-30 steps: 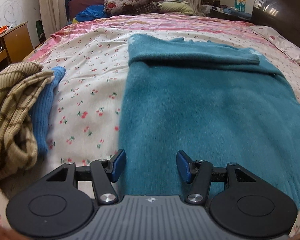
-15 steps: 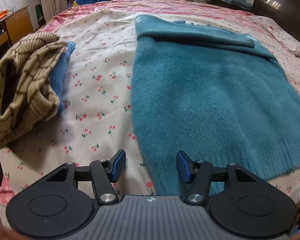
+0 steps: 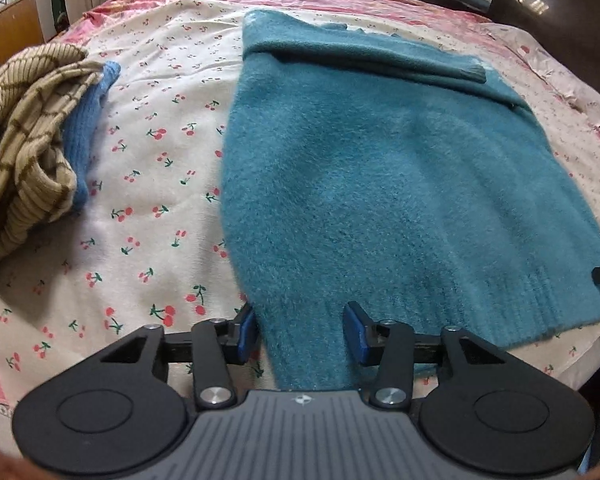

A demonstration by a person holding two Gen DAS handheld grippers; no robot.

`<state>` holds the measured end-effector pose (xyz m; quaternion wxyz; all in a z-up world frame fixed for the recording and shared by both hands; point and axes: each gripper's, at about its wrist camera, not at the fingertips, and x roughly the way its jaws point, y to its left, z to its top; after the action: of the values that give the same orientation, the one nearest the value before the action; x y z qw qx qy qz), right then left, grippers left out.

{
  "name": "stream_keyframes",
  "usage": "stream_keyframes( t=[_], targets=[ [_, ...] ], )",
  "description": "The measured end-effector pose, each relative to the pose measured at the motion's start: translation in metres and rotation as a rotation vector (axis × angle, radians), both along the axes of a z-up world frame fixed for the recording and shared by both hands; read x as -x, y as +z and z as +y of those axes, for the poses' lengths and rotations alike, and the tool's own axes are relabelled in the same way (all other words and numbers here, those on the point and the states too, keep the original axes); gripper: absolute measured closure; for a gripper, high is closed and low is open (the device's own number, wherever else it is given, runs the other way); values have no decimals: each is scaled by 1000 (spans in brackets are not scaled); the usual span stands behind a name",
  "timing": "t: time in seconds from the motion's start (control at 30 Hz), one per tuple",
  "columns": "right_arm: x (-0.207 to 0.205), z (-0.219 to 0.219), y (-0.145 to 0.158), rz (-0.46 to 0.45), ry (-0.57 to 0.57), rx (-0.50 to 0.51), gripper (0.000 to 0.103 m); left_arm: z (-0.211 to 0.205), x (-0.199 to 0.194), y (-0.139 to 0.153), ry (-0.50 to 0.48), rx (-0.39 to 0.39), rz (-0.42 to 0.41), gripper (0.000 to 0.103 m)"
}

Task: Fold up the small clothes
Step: 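Grasp the sweater side edge with both tools and lift it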

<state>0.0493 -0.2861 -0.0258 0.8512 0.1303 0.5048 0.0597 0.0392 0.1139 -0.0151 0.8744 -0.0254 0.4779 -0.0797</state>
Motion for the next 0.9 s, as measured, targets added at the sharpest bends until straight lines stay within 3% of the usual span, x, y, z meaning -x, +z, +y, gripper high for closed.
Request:
stream_keyframes(
  t=[0.17, 0.4, 0.47, 0.53, 0.6, 0.67, 0.9],
  targets=[
    [1, -3, 0, 2, -4, -36, 66, 1, -5, -2, 2, 13, 21, 56],
    [-1, -2, -1, -1, 2, -67, 63, -2, -10, -3, 16, 12, 28, 54],
    [-4, 0, -2, 3, 8, -68, 62, -1, -11, -2, 29, 15, 30, 58],
    [-4, -3, -1, 2, 8, -85, 65, 1, -11, 0, 46, 21, 30, 73],
    [-2, -8, 1, -11, 4, -124, 75, 4, -12, 5, 64, 36, 25, 84],
    [-1, -15, 3, -22, -7, -178, 84, 6, -11, 11, 71, 62, 20, 86],
    [3, -30, 12, -109, -42, -395, 87, 13, -18, 36, 92, 177, -14, 87]
  ],
)
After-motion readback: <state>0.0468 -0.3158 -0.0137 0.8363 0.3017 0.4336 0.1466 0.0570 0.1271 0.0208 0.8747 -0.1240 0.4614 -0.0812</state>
